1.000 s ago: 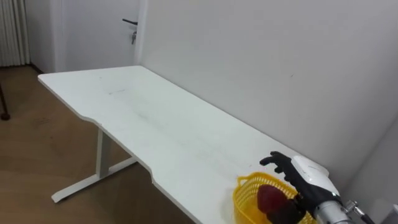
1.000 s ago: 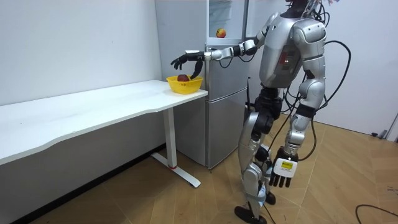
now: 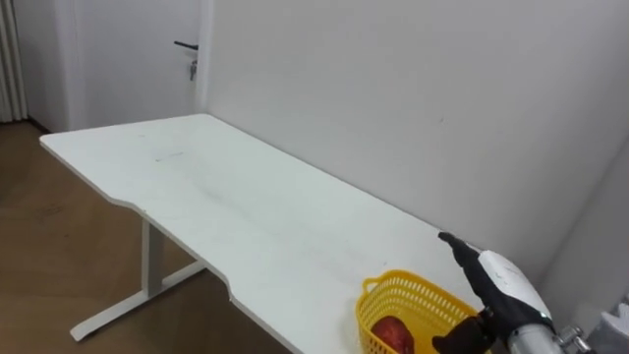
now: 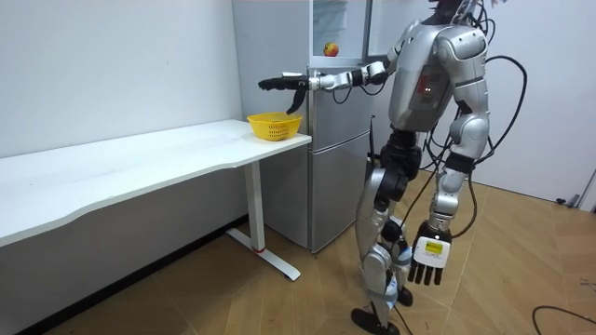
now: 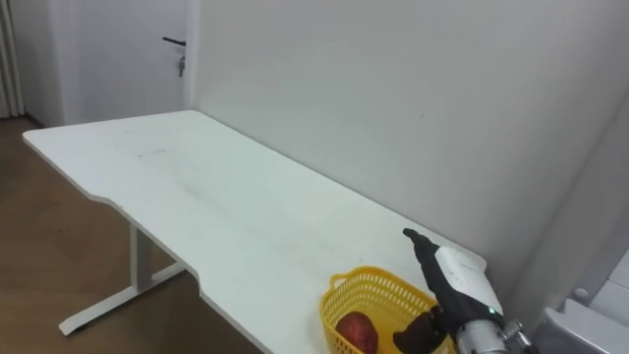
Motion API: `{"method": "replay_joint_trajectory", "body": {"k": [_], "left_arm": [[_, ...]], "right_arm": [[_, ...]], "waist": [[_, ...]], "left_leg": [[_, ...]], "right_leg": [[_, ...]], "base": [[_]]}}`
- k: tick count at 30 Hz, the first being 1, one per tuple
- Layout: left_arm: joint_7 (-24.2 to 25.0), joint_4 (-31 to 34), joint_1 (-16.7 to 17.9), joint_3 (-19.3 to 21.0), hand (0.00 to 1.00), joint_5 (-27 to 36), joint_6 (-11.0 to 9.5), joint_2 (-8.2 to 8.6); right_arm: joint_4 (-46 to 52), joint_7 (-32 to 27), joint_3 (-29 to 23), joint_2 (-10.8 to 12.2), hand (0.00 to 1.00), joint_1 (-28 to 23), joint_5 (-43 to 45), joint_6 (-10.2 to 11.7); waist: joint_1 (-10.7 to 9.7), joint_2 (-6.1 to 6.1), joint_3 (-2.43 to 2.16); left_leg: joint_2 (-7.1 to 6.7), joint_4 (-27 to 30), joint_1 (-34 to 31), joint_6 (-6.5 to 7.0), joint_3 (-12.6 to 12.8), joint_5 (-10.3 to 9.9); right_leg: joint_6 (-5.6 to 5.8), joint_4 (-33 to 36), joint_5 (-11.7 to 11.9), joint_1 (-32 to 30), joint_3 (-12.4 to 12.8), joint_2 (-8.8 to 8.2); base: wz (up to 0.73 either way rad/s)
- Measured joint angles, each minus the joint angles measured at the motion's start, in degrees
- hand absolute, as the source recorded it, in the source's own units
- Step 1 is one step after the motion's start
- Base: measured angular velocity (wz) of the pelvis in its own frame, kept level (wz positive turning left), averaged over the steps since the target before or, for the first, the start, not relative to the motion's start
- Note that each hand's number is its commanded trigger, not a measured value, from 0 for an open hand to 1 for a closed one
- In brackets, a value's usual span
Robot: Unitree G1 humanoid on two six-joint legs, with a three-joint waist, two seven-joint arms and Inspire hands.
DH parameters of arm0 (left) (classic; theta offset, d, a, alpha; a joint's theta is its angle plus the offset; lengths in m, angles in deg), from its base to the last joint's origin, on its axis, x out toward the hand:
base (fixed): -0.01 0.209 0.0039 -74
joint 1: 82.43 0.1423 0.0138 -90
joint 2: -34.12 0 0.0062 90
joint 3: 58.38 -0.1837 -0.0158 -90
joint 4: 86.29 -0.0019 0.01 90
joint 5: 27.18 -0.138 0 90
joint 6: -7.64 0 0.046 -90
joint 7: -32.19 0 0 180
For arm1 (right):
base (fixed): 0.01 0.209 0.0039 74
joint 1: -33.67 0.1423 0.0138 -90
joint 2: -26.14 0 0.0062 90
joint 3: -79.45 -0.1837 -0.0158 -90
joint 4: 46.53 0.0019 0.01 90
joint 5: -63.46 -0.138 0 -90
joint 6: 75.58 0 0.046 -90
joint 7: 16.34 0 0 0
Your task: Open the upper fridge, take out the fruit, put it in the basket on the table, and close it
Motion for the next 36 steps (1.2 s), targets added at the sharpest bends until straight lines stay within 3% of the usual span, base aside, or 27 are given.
{"method": "replay_joint_trajectory", "body": {"k": [3,5,9,15,16,20,23,26,32,36], "left_arm": [[-0.2,0.0,0.1,0.1,0.0,0.0,-0.1,0.41],[-0.2,-0.2,0.1,0.1,0.0,0.0,-0.4,1.46],[-0.4,-0.1,0.3,-0.2,0.0,0.1,-1.7,1.78],[-1.8,-0.2,-0.1,-0.2,0.0,0.2,-2.3,3.71],[-1.9,-0.3,-0.1,-0.1,0.0,0.4,-2.7,3.78],[-2.4,-0.8,0.0,-0.1,0.0,0.5,-3.7,4.1],[-2.6,-1.2,0.1,-0.2,0.0,0.6,-4.4,4.35],[-2.6,-2.3,-1.3,-0.1,0.0,0.7,-6.3,4.5],[-3.0,-3.9,-2.1,-0.1,0.0,1.9,-7.7,5.63],[-3.5,-5.6,-2.6,0.0,0.0,1.9,-8.4,6.22]], "right_arm": [[4.8,-0.2,-2.5,0.2,0.0,-0.2,0.3,0.1],[8.7,-1.6,-5.1,0.5,0.0,-0.2,0.4,0.8],[14.3,-4.4,-7.3,1.5,0.0,-1.9,2.1,2.1],[25.6,-6.8,-8.1,1.6,0.0,-7.3,2.1,3.9],[27.1,-6.9,-8.2,1.6,0.0,-7.6,2.2,3.9],[34.3,-7.9,-10.9,1.7,0.0,-8.9,2.1,4.7],[38.6,-8.6,-13.0,3.7,0.0,-10.5,2.7,5.9],[41.9,-9.3,-16.6,5.7,0.0,-12.4,4.5,8.4],[43.8,-13.5,-21.1,6.2,0.0,-13.6,5.5,11.7],[44.2,-16.2,-24.5,6.2,0.0,-13.6,4.4,12.1]], "waist": [[-0.5,1.07,-0.39],[-0.9,2.13,-0.41],[-2.6,2.44,-0.2],[-4.8,5.17,-0.15],[-5.5,5.5,-0.32],[-7.9,6.16,-0.75],[-9.7,6.41,-0.6],[-10.6,6.63,-0.52],[-13.0,7.66,-0.47],[-14.2,7.58,-0.51]], "left_leg": [[0.18,-0.3,0.2,0.01,0.8,0.0],[0.18,-1.1,1.5,0.25,1.4,0.1],[0.32,-1.3,2.0,0.29,1.9,0.2],[0.93,-1.4,2.1,0.6,5.2,-0.1],[1.06,-1.6,2.1,0.61,5.8,-0.1],[1.19,-3.0,2.5,0.8,7.3,0.3],[1.27,-3.3,4.0,0.84,8.3,0.3],[1.56,-4.0,4.1,0.95,9.3,0.2],[1.86,-5.0,5.2,1.0,10.6,0.2],[2.04,-5.1,5.3,0.97,10.8,0.2]], "right_leg": [[-0.01,0.2,0.0,0.1,0.9,-0.01],[-0.01,0.7,0.0,0.6,1.6,-0.23],[0.0,0.7,0.0,0.6,2.1,-0.22],[-0.12,1.8,0.1,-0.8,5.5,-0.21],[-0.18,1.9,0.1,-1.5,6.3,-0.13],[-0.22,1.9,0.1,-2.2,7.8,-0.09],[-0.19,1.7,0.1,-1.5,8.5,-0.09],[-0.14,1.7,0.1,-1.7,9.4,0.09],[-0.12,1.7,0.1,-1.5,10.3,0.27],[-0.14,1.6,0.1,-1.6,10.8,0.49]], "base": [[-0.14],[-0.16],[-0.09],[-0.28],[-0.23],[-0.22],[-0.15],[-0.14],[-0.11],[-0.04]]}}
